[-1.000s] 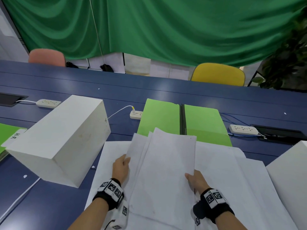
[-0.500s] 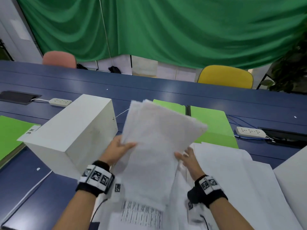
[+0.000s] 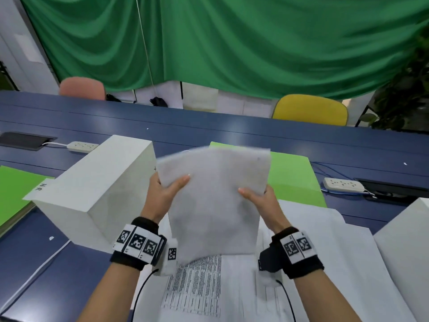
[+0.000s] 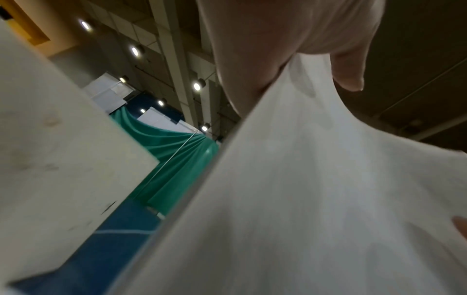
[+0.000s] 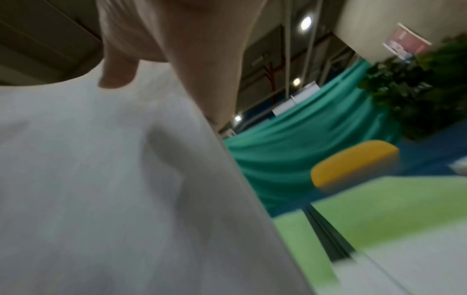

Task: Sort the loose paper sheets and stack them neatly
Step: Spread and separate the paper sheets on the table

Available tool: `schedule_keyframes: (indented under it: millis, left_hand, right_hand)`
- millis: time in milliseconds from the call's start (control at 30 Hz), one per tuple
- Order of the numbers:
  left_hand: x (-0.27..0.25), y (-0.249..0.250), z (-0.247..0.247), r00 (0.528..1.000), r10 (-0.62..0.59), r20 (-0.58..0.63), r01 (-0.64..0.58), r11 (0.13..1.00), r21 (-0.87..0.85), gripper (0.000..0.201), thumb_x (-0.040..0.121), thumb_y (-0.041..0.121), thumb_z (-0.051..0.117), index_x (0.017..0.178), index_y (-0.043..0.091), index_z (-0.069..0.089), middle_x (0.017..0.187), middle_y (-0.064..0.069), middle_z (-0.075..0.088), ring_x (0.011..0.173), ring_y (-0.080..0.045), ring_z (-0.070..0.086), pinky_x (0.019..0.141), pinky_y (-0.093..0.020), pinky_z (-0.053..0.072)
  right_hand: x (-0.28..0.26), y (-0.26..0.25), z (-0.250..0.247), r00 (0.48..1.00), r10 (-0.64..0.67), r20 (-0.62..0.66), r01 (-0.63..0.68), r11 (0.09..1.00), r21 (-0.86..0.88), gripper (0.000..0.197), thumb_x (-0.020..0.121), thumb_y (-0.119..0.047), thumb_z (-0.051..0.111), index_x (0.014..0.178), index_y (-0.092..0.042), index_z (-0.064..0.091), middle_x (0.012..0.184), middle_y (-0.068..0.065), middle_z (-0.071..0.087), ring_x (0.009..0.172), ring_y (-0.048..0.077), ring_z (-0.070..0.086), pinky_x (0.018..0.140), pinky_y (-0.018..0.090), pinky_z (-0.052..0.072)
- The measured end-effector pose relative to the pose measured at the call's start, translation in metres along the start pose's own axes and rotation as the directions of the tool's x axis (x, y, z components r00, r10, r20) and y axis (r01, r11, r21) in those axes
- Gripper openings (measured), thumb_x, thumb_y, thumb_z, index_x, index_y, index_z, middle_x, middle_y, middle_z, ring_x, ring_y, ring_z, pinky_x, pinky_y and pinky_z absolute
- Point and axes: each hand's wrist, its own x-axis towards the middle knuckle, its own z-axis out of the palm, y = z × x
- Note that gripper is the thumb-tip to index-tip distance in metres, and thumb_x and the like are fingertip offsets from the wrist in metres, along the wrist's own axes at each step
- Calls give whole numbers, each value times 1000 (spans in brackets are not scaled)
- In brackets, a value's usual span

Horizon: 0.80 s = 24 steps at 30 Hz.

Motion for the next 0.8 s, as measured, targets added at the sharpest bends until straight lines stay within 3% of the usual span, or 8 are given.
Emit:
schedule_keyframes:
  millis: [133, 233, 333, 400, 500, 600, 667, 800]
  left_hand:
    - [-19, -34, 8, 989, -148, 3, 147, 983, 107, 21, 82, 0, 66, 96, 15, 63, 73, 23, 71, 72, 7, 66, 73, -16, 55]
    - [-14, -36, 10, 989, -138, -48, 142, 986, 89, 13, 91, 10, 55, 89, 19, 64, 70, 20, 71, 68, 5, 65, 65, -13, 53]
    - [-2, -49, 1, 970, -142, -198, 148, 989, 17, 21, 98, 17, 43, 92, 12, 63, 74, 7, 69, 63, 0, 61, 65, -18, 52]
    - [-2, -79, -15, 934, -207, -293, 264, 949, 172, 23, 97, 17, 45, 102, 1, 62, 91, -15, 68, 78, -15, 64, 80, -32, 53]
    - [-16, -144, -43, 879, -397, -265, 465, 586, 664, 33, 94, 14, 49, 120, -7, 54, 124, -27, 56, 115, -36, 53, 100, -40, 38]
    - [-41, -180, -52, 767, -600, -226, 417, 199, 887, 42, 91, 22, 52, 124, -3, 45, 132, -22, 46, 123, -35, 43, 101, -36, 35]
    - [-47, -186, -54, 766, -604, -222, 370, 131, 920, 37, 90, 22, 53, 119, 0, 45, 128, -19, 45, 120, -33, 42, 99, -36, 37]
    - [-35, -187, -62, 744, -638, -198, 416, 210, 885, 42, 87, 17, 60, 122, -1, 47, 127, -20, 48, 119, -34, 45, 99, -35, 39]
  right_hand:
    - [-17, 52, -5, 975, 217, 41, -200, 946, -257, 11, 88, -11, 60, 97, -18, 63, 100, 6, 66, 80, 9, 64, 68, 14, 51]
    - [-12, 53, -13, 986, 150, -75, -166, 937, -308, 18, 88, -18, 60, 100, -7, 65, 94, 9, 67, 86, 20, 63, 74, 30, 50]
    - [-6, 43, -23, 979, 159, -130, -188, 945, -266, 19, 91, -11, 55, 108, -8, 63, 96, 6, 66, 87, 19, 62, 75, 27, 49]
    - [-6, 50, -29, 960, 236, -153, -269, 927, -262, 20, 92, -9, 52, 109, -8, 61, 94, 5, 64, 83, 18, 61, 66, 20, 49]
    - [-16, 93, -30, 893, 415, -172, -449, 821, -351, 25, 92, -8, 52, 114, 1, 59, 101, 9, 63, 90, 22, 61, 74, 23, 47]
    - [-35, 144, -23, 800, 577, -161, -554, 611, -566, 34, 91, -11, 51, 122, 3, 54, 118, 16, 62, 107, 29, 60, 80, 26, 46]
    - [-39, 156, -16, 781, 592, -198, -575, 561, -596, 36, 92, -14, 50, 125, 1, 53, 123, 16, 59, 113, 30, 57, 85, 26, 45]
    - [-28, 160, 2, 774, 599, -206, -596, 578, -557, 36, 92, -12, 48, 125, 1, 53, 123, 18, 59, 112, 31, 57, 90, 29, 45]
